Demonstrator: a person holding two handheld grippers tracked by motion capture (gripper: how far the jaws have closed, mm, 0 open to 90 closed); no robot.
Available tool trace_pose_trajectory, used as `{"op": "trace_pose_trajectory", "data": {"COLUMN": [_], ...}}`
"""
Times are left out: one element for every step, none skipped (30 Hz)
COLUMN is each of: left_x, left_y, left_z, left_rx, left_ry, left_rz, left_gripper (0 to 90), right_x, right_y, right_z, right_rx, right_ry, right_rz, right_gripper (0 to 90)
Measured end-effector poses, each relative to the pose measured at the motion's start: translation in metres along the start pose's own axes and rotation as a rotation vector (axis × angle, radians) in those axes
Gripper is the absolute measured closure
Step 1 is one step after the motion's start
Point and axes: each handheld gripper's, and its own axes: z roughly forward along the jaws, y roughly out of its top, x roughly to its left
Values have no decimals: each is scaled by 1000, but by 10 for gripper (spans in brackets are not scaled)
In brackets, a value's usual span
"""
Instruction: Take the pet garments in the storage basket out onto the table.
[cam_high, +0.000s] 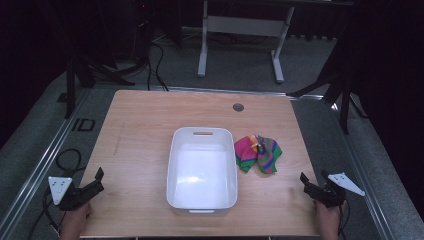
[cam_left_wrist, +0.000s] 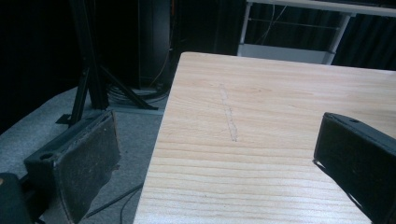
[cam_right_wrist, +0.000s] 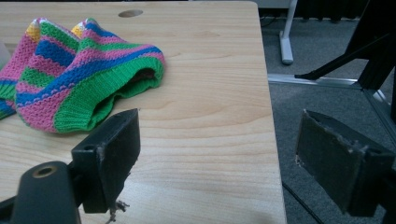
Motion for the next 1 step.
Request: {"op": "trace_pose_trajectory", "data": {"left_x": [0], "left_y": [0], "left_z": [0], "left_rx": [0], "left_ry": [0], "left_rz": [2], "left_gripper": [9], "right_x": [0], "right_y": [0], "right_z": [1], "right_rx": [9], "right_ry": [2], "right_rz": [-3], "right_gripper": [139]}}
